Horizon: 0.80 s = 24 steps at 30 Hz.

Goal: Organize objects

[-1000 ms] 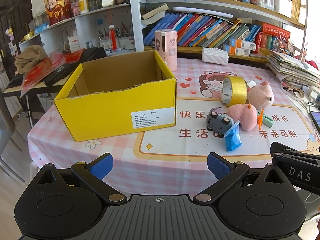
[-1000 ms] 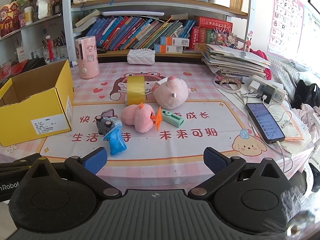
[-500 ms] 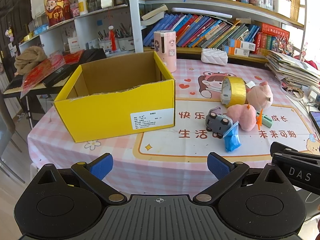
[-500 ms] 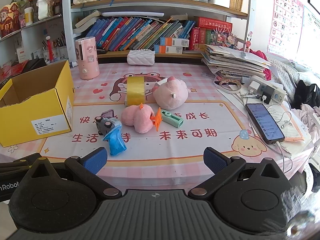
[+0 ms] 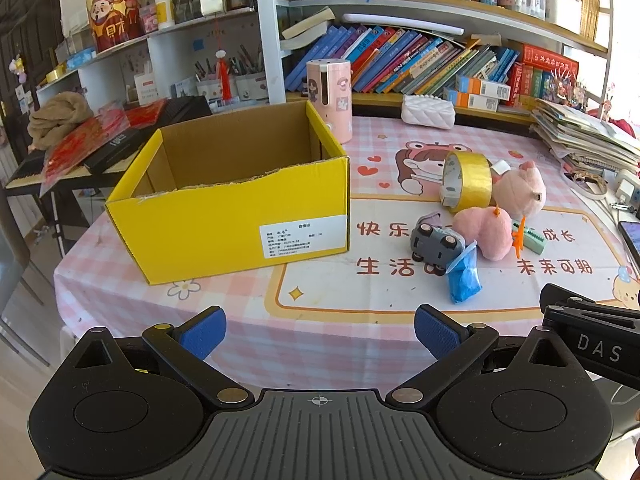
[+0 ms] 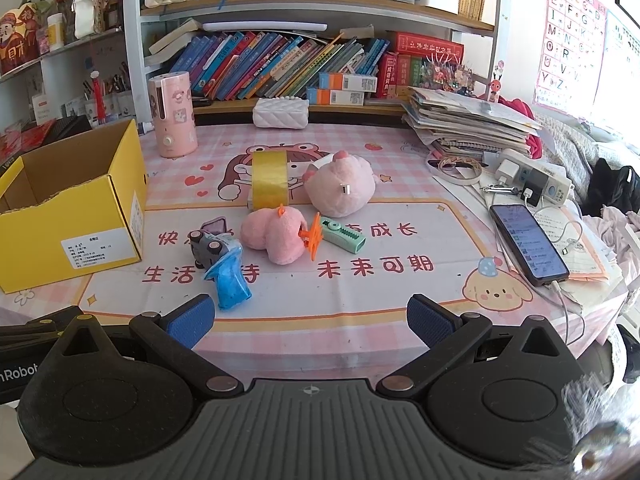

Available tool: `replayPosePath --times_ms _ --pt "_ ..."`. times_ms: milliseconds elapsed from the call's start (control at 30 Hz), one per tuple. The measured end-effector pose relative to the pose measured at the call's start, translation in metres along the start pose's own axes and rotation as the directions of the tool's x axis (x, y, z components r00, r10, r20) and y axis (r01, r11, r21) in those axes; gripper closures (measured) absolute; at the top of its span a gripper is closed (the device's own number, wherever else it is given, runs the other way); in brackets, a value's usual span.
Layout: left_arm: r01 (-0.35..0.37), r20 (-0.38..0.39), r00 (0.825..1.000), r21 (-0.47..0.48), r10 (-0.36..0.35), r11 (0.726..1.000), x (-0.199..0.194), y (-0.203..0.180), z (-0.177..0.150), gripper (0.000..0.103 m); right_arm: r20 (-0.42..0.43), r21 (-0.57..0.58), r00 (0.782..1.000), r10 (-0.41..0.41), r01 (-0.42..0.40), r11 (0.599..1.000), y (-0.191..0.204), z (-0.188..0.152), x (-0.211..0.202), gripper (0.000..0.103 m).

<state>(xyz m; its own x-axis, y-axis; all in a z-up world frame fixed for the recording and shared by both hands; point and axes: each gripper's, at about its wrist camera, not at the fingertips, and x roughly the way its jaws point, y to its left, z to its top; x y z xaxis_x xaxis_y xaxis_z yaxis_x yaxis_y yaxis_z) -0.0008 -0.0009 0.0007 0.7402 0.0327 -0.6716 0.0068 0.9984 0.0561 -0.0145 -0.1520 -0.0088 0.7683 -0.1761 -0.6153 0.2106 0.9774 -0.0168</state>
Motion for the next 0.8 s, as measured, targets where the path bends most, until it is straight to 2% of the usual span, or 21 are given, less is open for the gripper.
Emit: replayPosePath --times_ms 433,800 --pt "0.01 -0.012 1.0 0.001 -0.01 1.0 0.008 -0.002 0.004 0.001 -0.01 0.0 1.0 -0.002 0.002 1.0 -0.003 0.001 0.005 0.0" --pt "0.016 -0.004 1.0 0.021 -0.016 1.0 0.022 -0.017 0.014 0.001 -0.023 -0.019 1.0 -0.001 0.001 1.0 -0.01 0.017 0.023 0.0"
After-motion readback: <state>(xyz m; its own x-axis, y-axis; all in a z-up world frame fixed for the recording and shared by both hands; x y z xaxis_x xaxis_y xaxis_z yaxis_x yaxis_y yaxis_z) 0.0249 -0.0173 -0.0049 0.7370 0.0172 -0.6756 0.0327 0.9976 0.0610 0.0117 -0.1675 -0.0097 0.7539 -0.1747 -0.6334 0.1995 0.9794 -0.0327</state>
